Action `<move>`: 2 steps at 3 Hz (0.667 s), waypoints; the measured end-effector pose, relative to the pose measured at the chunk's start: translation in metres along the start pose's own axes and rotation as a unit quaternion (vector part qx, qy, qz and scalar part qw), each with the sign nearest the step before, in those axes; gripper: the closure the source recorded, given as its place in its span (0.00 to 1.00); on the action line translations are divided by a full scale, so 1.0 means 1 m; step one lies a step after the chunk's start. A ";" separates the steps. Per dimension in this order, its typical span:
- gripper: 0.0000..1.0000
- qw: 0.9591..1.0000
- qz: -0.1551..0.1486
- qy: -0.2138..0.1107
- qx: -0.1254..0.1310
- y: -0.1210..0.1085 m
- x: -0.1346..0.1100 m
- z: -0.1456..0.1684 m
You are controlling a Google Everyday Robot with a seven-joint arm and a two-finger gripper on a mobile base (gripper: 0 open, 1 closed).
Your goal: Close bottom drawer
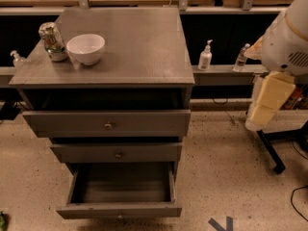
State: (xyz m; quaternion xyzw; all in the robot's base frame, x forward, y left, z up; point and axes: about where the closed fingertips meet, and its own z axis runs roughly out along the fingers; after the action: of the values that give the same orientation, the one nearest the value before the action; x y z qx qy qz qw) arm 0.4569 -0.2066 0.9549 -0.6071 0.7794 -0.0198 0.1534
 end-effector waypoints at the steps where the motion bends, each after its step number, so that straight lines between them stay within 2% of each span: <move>1: 0.00 0.999 -0.011 -0.034 -0.033 -0.009 -0.020 0.064; 2: 0.00 0.990 -0.033 -0.119 -0.069 0.002 -0.067 0.139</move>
Offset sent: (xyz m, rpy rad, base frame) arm 0.0573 0.1538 -0.1880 0.4502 0.1026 0.2654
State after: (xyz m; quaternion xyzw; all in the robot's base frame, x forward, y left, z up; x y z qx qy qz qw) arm 0.5062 -0.1211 0.8369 -0.6398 0.7347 0.1013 0.2016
